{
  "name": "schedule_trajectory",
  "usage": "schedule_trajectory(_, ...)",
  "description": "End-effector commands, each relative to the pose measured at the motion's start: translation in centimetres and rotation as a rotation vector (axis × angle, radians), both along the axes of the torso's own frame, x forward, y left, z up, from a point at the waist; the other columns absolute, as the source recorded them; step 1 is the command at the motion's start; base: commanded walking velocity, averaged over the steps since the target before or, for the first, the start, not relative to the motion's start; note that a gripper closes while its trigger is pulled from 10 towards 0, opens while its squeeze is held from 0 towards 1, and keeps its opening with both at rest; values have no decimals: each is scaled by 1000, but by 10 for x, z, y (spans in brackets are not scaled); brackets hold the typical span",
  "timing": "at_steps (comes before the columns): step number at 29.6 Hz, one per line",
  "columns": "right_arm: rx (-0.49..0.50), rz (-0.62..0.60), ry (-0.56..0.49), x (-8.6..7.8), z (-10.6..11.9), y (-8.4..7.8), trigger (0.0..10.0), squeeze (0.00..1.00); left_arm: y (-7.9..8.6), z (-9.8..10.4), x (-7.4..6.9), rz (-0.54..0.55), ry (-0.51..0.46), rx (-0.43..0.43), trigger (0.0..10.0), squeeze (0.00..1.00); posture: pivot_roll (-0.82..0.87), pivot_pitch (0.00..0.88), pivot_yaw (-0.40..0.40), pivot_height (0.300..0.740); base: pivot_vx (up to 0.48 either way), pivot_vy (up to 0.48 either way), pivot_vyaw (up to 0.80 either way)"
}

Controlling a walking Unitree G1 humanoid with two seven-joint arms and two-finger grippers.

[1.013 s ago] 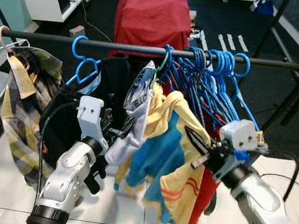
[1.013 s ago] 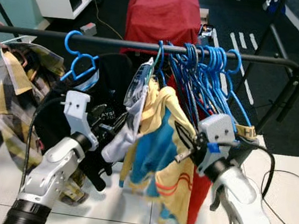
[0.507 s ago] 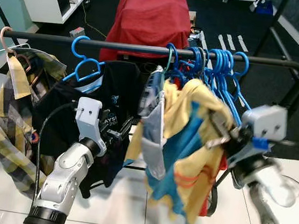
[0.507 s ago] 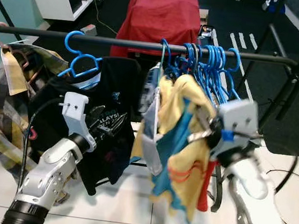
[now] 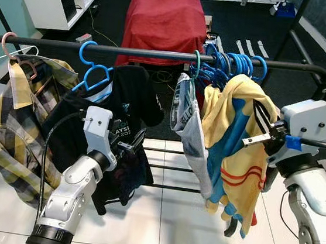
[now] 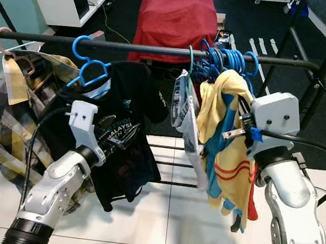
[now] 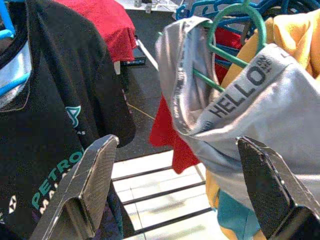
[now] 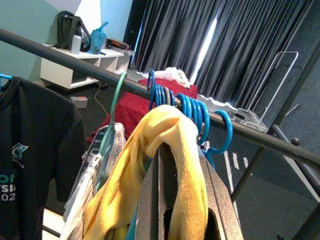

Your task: Hang hanger

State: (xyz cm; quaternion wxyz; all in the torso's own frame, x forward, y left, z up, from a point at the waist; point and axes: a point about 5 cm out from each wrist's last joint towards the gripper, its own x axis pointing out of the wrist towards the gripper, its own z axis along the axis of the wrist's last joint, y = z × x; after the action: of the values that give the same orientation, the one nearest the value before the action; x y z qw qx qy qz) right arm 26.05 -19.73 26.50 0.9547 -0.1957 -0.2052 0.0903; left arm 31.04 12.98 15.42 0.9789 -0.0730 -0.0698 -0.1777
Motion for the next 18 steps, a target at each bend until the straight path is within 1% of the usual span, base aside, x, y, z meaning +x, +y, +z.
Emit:
schedule_trajectory(1,-8,-4,-86,-6,16,2,0,0,2,-8,-1,0,29,11,10000,0,-169,142,73,740,0,0,0)
schedule_trajectory(2,2,13,-99,-7,21,4,0,0,1,-7,-1,-2,29,10,10000,0,-169,145,72,740,0,0,0)
schedule_trajectory(3,2,13,-99,-7,21,4,0,0,1,-7,-1,-2,29,10,10000,0,-169,145,72,740,0,0,0)
schedule_trajectory(4,25,41,-107,-8,25,7,0,0,1,-7,-1,-2,29,9,10000,0,-168,148,72,740,0,0,0)
schedule_trajectory(5,25,41,-107,-8,25,7,0,0,1,-7,-1,-2,29,9,10000,0,-168,148,72,740,0,0,0)
schedule_trajectory(6,48,83,-103,-10,27,13,0,0,2,-7,-1,-1,30,8,10000,0,-170,153,74,740,0,0,0)
schedule_trajectory(8,48,83,-103,-10,27,13,0,0,2,-7,-1,-1,30,8,10000,0,-170,153,74,740,0,0,0)
schedule_trajectory(10,106,164,-59,-16,17,29,0,0,2,-7,-1,-1,30,6,10000,0,-173,157,76,740,0,0,0)
schedule_trajectory(11,106,164,-59,-16,17,29,0,0,2,-7,-1,-1,30,6,10000,0,-173,157,76,740,0,0,0)
schedule_trajectory(13,148,206,-1,-22,1,43,0,0,2,-7,0,-3,32,4,10000,0,-178,160,81,740,0,0,0)
schedule_trajectory(14,148,206,-1,-22,1,43,0,0,2,-7,0,-3,32,4,10000,0,-178,160,81,740,0,0,0)
schedule_trajectory(18,158,241,64,-30,-17,57,0,0,2,-7,1,-8,33,4,10000,0,-179,161,85,740,0,0,0)
